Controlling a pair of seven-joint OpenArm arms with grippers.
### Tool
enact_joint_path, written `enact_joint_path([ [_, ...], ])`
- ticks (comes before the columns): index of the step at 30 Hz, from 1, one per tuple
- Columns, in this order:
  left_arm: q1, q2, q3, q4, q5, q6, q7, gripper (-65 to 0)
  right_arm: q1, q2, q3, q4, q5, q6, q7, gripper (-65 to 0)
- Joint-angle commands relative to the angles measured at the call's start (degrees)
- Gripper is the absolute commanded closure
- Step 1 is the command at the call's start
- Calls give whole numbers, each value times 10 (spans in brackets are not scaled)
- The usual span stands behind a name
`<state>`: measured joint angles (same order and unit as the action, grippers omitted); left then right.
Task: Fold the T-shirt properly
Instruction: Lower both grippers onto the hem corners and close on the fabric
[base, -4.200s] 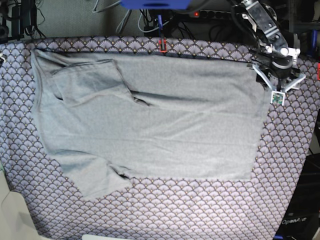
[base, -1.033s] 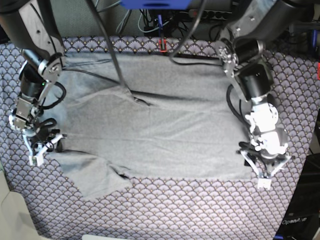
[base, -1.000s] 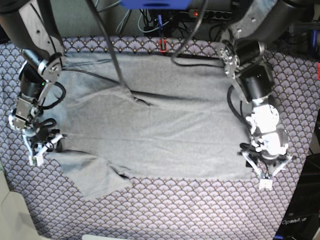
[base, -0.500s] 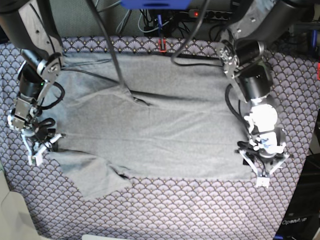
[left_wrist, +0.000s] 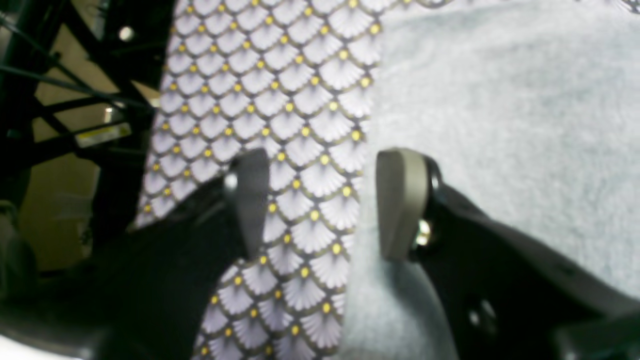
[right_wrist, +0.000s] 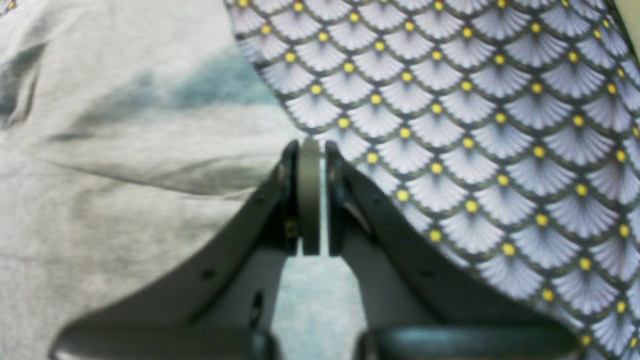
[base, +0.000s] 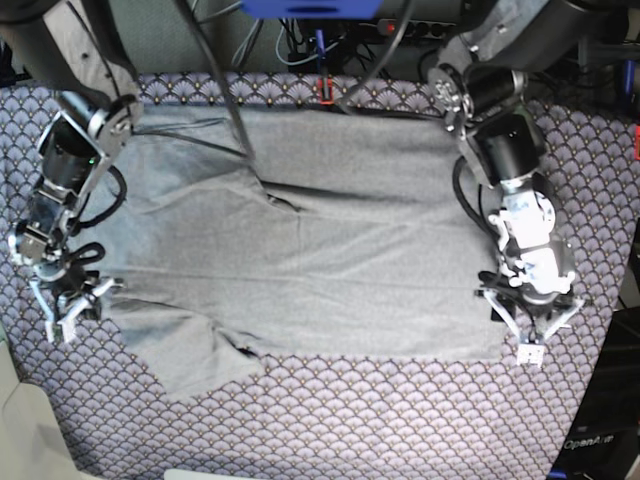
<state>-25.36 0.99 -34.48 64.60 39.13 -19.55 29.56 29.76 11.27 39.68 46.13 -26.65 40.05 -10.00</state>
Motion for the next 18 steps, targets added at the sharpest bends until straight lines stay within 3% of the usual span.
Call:
enact_joint_path([
  [1, -15, -4, 2, 9, -1, 5, -10, -335, 14, 9, -2, 14, 8, -1, 11, 0],
  [18, -8, -4, 0, 11, -2, 8, -10, -335, 4, 2, 1, 13, 7, -1, 10, 0],
])
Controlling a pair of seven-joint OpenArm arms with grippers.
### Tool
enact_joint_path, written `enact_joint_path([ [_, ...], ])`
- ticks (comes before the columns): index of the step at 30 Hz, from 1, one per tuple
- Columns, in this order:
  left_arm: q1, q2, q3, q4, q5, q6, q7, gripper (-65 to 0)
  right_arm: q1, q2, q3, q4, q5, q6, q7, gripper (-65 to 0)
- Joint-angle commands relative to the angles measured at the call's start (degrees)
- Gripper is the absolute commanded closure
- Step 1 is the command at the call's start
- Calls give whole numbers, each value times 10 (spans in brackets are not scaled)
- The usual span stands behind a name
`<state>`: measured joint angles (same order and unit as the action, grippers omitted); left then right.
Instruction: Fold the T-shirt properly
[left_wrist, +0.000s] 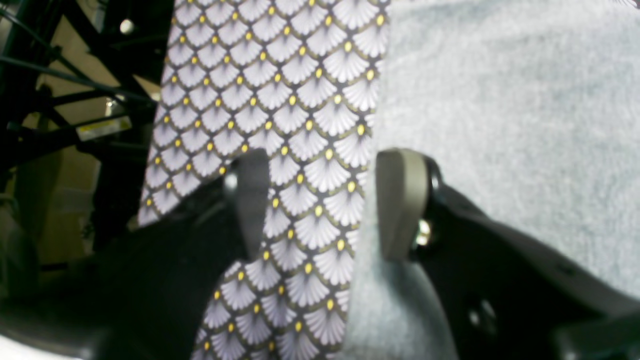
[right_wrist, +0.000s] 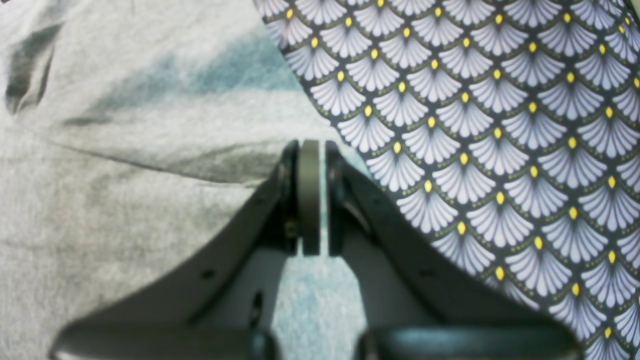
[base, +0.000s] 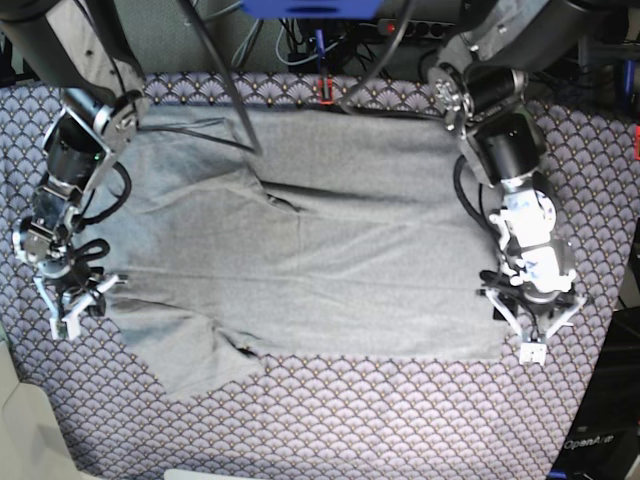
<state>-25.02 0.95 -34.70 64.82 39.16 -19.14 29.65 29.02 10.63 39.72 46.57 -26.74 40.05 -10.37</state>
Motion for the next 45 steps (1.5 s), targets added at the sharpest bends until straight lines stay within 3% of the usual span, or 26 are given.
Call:
enact_joint_path([
  [1, -9, -4, 2, 12, -3, 4, -11, -335, 7, 8, 0, 10, 8, -1, 14, 0],
  [18, 9, -4, 2, 13, -3, 2, -11, -335, -29, 21, -1, 11, 7, -1, 14, 0],
  [23, 9, -4, 2, 13, -3, 2, -11, -335, -31, 19, -2, 8, 5, -1, 50, 0],
  [28, 9, 3, 1, 13, -3, 1, -11, -335, 0, 21, 2, 3, -63, -1, 9, 0],
  [31, 9, 6, 1, 13, -3, 1, -11, -335, 14, 22, 8, -13, -64, -1, -7, 0],
  [37, 9, 11, 1, 15, -2, 1, -10, -335, 11, 14, 6, 8, -63, -1, 30, 0],
  [43, 9, 11, 1, 42, -2, 2, 21, -335, 37, 20, 6, 5, -64, -1, 5, -3],
  [45, 7, 11, 1, 51, -2, 2, 29, -335, 42, 25, 6, 5, -64, -1, -2, -31],
])
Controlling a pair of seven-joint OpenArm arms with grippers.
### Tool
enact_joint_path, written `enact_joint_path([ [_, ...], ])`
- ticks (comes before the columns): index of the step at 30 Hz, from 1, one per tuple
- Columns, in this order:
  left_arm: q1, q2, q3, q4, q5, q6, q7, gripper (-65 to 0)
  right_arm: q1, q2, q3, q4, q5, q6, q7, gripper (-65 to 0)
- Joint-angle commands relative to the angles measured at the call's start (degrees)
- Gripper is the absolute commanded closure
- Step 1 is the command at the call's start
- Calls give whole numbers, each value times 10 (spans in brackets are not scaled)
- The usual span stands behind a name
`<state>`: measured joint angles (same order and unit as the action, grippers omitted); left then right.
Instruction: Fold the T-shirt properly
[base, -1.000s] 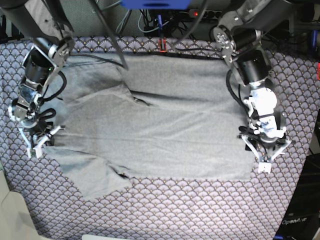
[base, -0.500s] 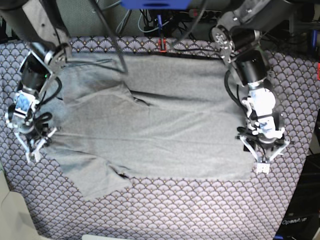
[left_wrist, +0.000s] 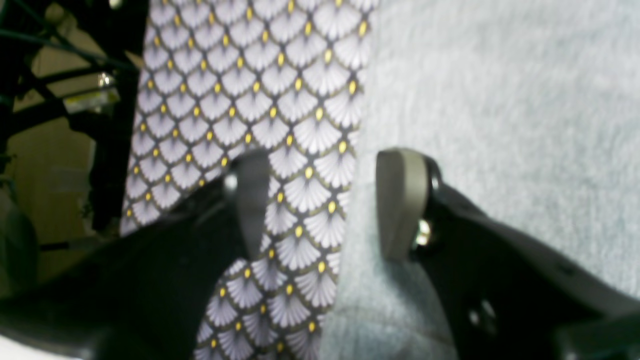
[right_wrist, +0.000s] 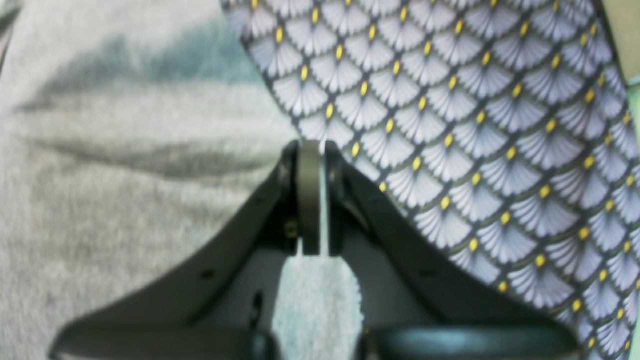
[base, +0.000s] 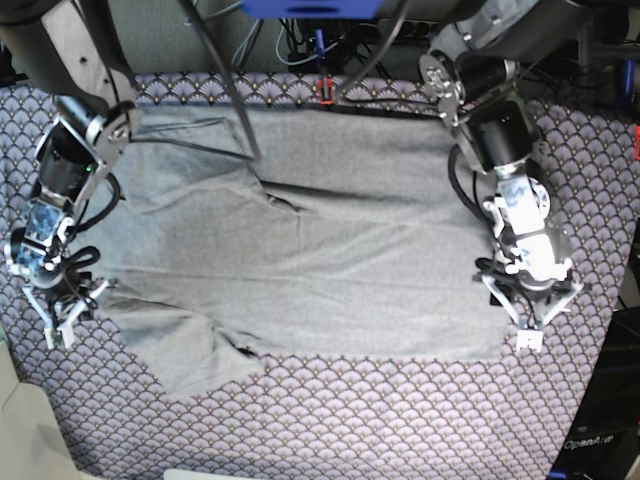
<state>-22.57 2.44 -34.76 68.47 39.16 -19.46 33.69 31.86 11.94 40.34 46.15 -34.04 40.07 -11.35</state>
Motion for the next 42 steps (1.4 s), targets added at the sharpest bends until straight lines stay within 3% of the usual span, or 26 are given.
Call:
enact_joint_path([
  [1, -18, -5, 2, 19, -2, 5, -9, -335, 14, 14, 0, 8, 9, -1, 7, -54],
  [7, -18, -6, 2, 23, -3, 7, -11, -335, 12, 12, 2, 8, 11, -1, 5, -244],
  [10, -17, -6, 2, 23, -3, 8, -9, -335, 12, 11, 3, 8, 11, -1, 5, -298],
  [18, -17, -6, 2, 27, 3, 5, -7, -335, 15, 15, 3, -47, 11, -1, 8, -318],
  [23, -15, -6, 2, 69, -1, 4, 36, -335, 26, 23, 3, -90, 11, -1, 15, -318],
  [30, -9, -6, 3, 117, 3, 3, 47, -335, 39, 26, 2, -113, 11, -1, 16, -318],
  [35, 13, -6, 5, 142, 0, 3, 47, -335, 34, 26, -1, -113, 10, -1, 17, -273],
  [42, 27, -6, 5, 139, -1, 3, 47, -335, 35, 25, -2, -113, 9, -1, 13, 0],
])
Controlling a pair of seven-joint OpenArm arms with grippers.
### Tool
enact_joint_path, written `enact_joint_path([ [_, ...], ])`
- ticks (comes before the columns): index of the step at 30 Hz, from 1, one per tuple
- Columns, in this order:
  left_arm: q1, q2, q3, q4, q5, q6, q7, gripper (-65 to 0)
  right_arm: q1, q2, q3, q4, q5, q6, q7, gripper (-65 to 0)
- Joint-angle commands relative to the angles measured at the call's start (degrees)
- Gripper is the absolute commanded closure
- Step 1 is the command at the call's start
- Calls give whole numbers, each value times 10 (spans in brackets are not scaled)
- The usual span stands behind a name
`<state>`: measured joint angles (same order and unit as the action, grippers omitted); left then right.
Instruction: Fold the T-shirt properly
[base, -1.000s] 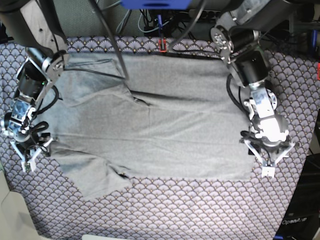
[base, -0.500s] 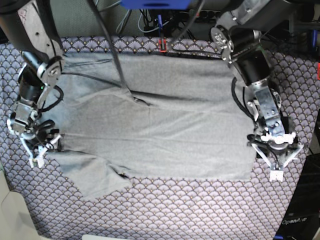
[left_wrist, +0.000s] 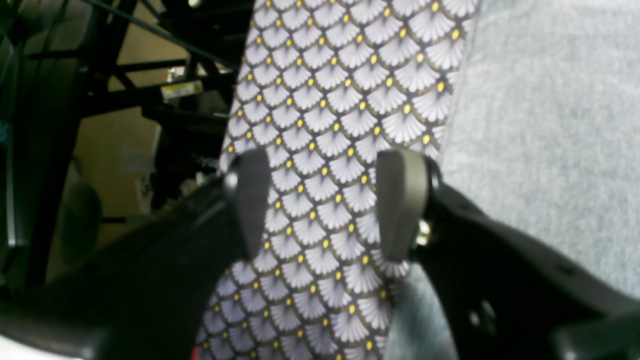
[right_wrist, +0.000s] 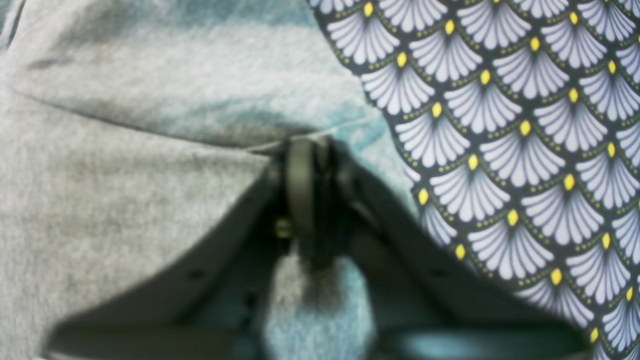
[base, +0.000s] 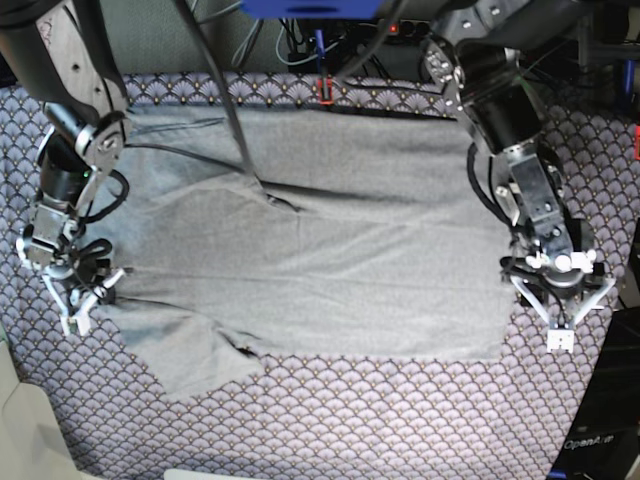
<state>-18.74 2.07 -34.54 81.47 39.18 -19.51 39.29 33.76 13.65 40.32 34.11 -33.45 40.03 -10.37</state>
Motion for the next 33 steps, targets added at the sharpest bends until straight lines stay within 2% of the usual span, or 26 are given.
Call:
enact_joint_path([
  [1, -11, -3, 3, 9, -1, 4, -9, -335, 16, 8, -2, 10, 3, 0, 3, 0],
  [8, -5, 1, 3, 13, -2, 4, -9, -335, -3, 3, 3, 101, 5, 0, 5, 0],
  [16, -5, 9, 3, 7, -3, 4, -14, -335, -48, -48, 3, 250, 4, 0, 3, 0],
  [22, -6, 19, 4, 9, -3, 4, -14, -335, -51, -51, 2, 257, 4, 0, 2, 0],
  [26, -6, 20, 4, 9, -3, 4, -14, -335, -29, -32, 2, 205, 4, 0, 1, 0],
  [33, -6, 20, 4, 14, -2, 4, -10, -335, 50, 29, 4, 34, 5, 0, -22, -156],
])
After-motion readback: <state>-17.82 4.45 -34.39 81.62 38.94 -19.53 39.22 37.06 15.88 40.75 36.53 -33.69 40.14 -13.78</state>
